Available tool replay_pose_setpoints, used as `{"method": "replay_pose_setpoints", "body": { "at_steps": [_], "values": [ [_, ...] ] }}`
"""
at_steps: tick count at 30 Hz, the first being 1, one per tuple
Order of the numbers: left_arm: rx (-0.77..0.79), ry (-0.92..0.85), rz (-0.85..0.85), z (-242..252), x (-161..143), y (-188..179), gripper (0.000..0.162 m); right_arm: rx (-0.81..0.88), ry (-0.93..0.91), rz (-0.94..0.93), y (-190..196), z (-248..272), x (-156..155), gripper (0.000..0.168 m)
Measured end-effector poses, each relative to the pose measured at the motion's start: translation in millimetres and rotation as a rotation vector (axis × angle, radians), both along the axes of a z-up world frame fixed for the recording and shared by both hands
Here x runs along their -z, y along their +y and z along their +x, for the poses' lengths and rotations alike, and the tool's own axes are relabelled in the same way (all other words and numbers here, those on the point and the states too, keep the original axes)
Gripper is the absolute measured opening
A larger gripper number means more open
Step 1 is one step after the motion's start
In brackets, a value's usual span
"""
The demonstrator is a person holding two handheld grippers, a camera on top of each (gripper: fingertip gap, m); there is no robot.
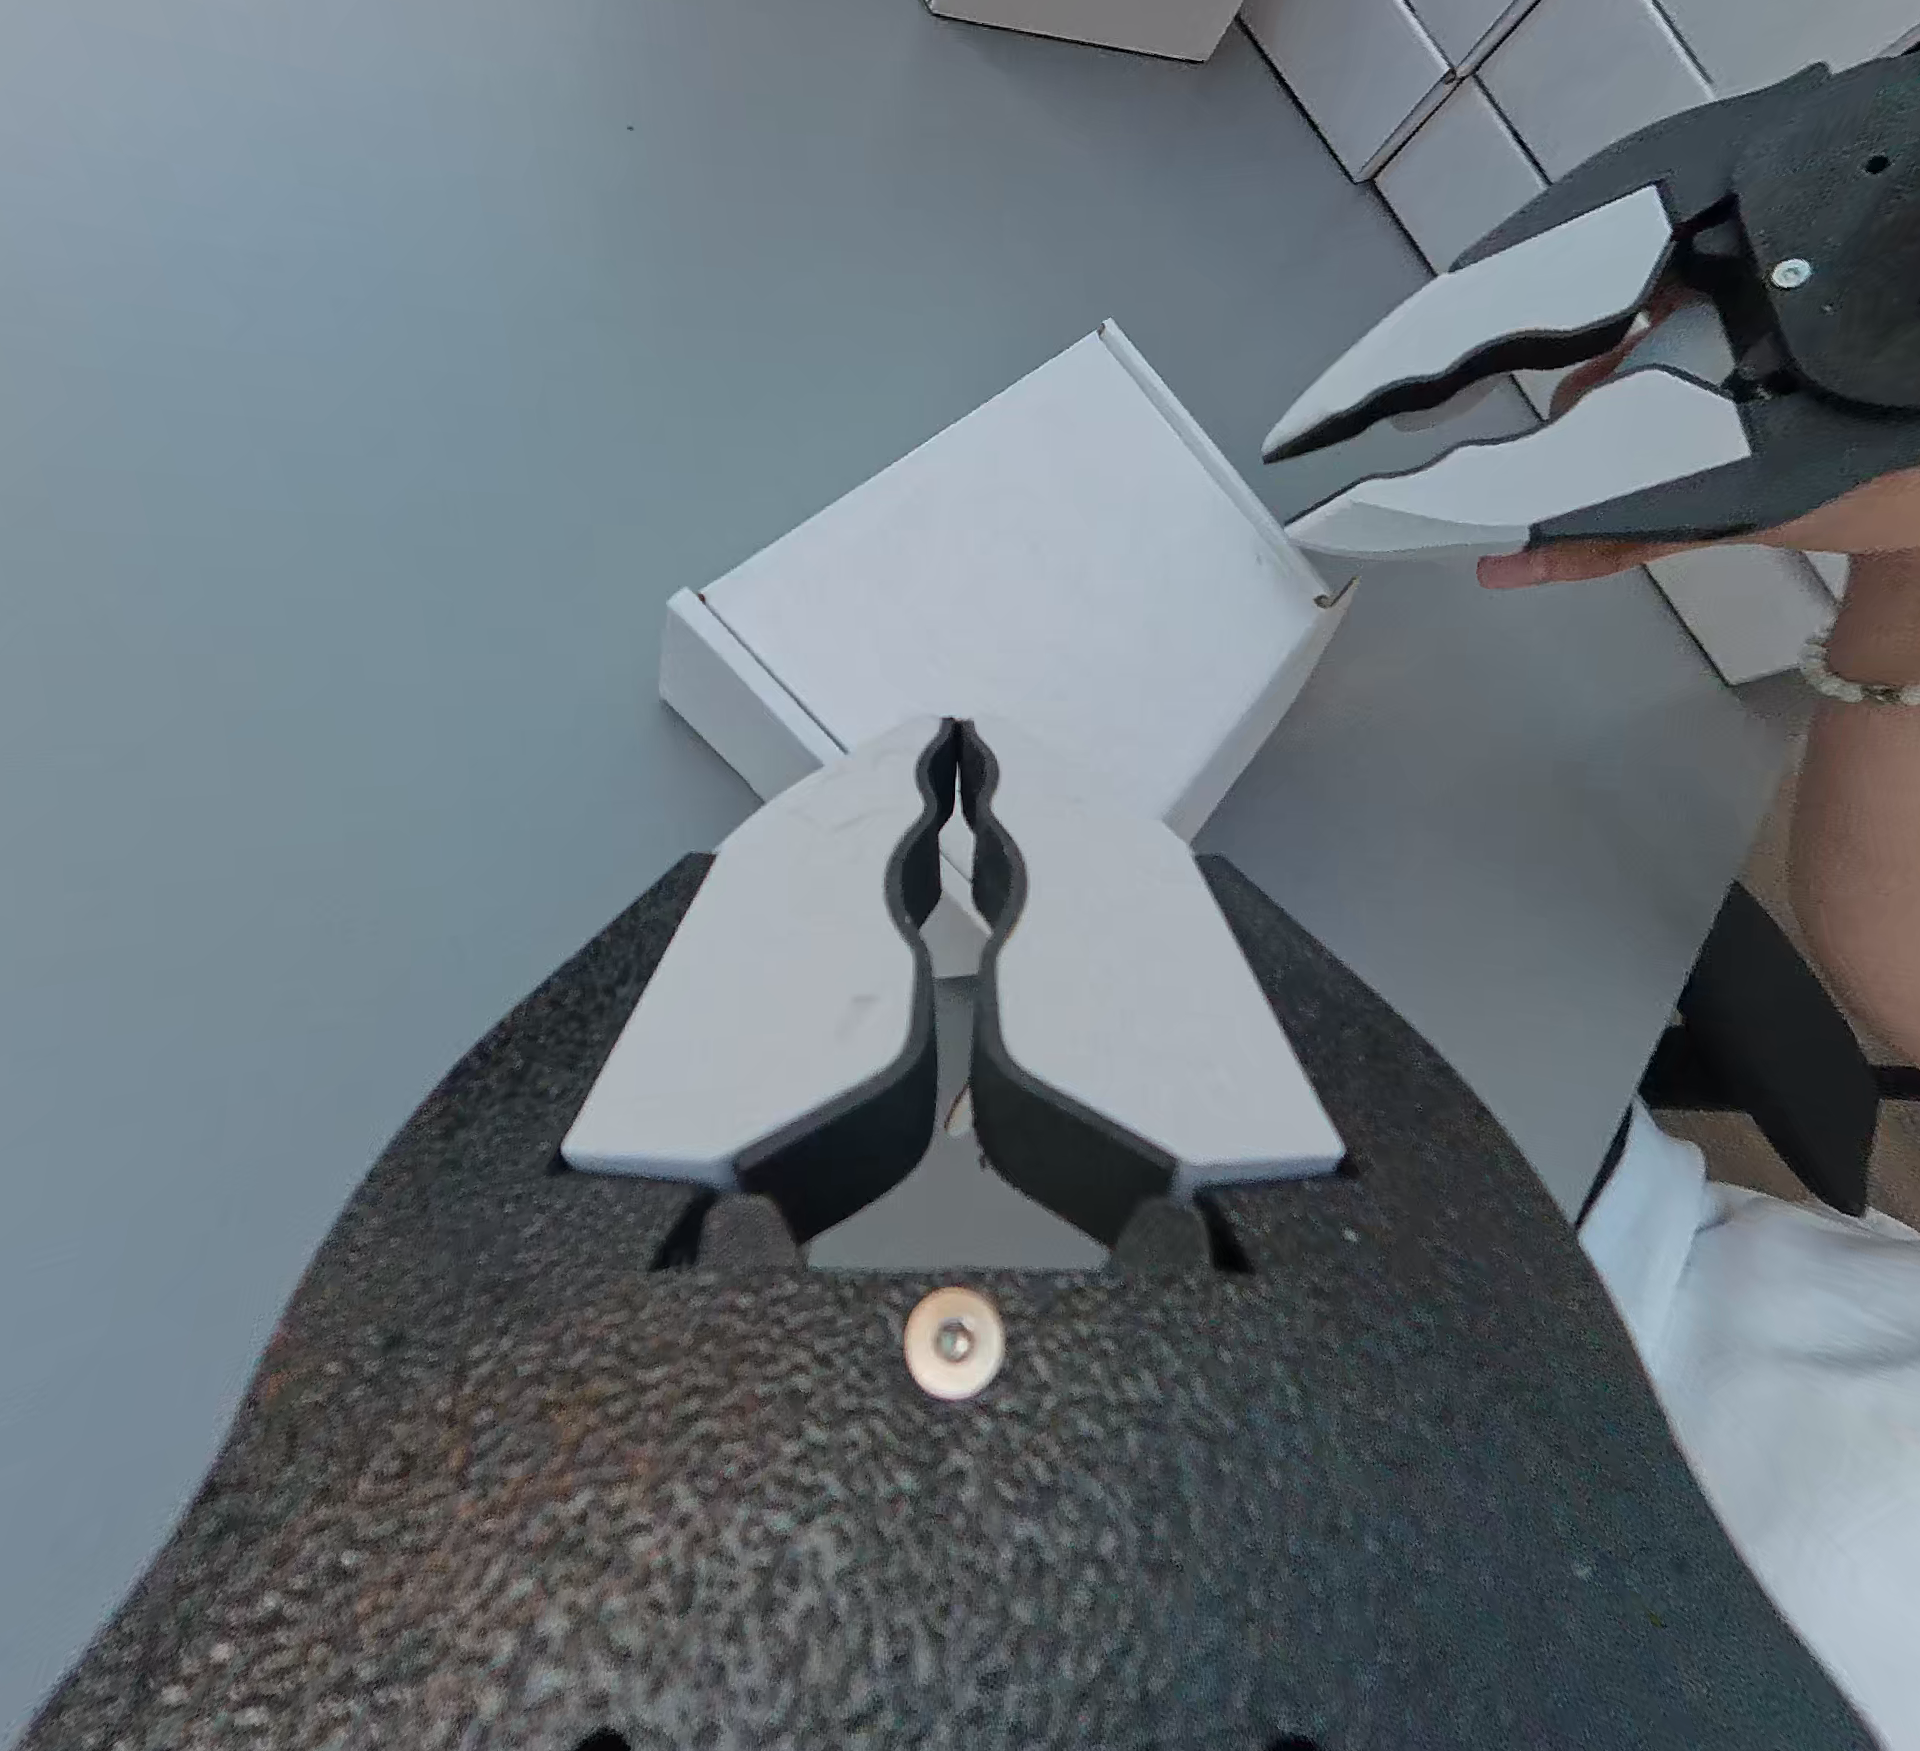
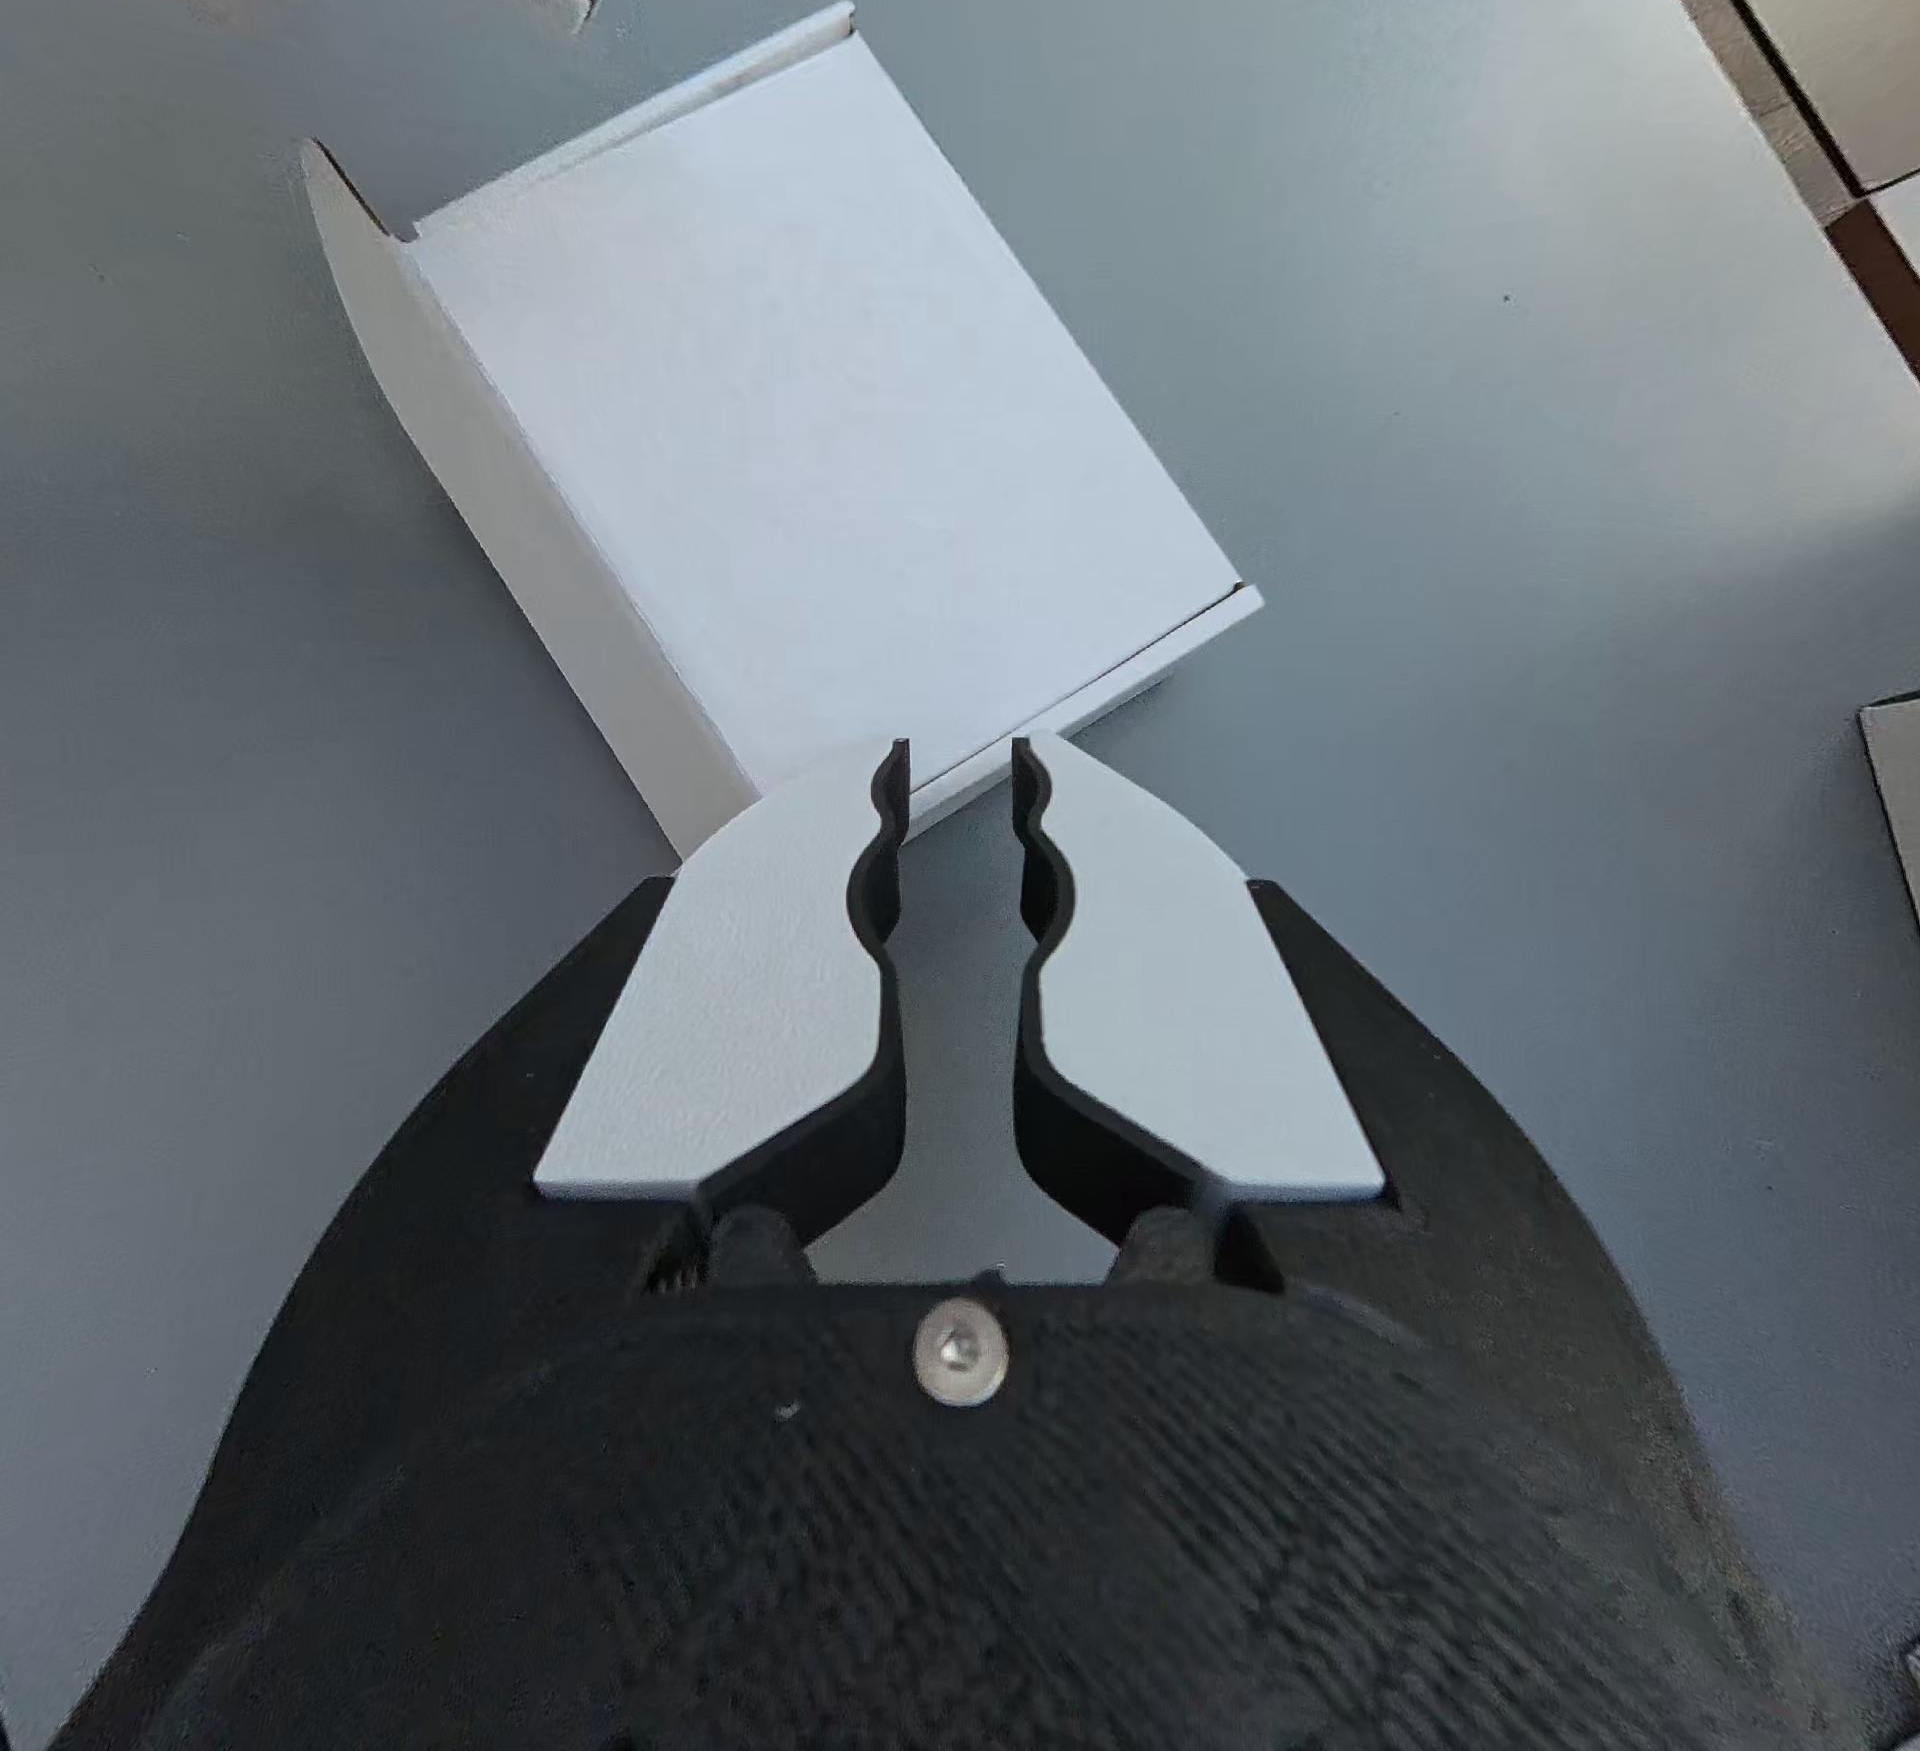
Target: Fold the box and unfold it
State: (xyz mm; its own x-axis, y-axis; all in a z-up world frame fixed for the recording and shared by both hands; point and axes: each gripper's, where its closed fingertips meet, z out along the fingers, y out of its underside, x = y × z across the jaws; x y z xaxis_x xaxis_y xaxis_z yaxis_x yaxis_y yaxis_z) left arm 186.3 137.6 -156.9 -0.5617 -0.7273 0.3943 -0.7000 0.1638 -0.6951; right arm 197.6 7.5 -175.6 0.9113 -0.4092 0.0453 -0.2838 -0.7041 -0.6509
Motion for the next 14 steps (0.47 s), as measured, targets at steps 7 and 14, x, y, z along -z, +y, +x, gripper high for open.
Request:
{"method": "replay_pose_setpoints", "body": {
  "at_steps": [7, 14],
  "values": [
    [0.087, 0.077, 0.087, -10, 19, 2, 0.000, 0.118, 0.138, 0.294, -23, 17, -24, 0.040],
    [0.091, 0.097, 0.160, -10, 27, 4, 0.000, 0.188, 0.197, 0.266, -46, 20, 4, 0.057]
  ]
}}
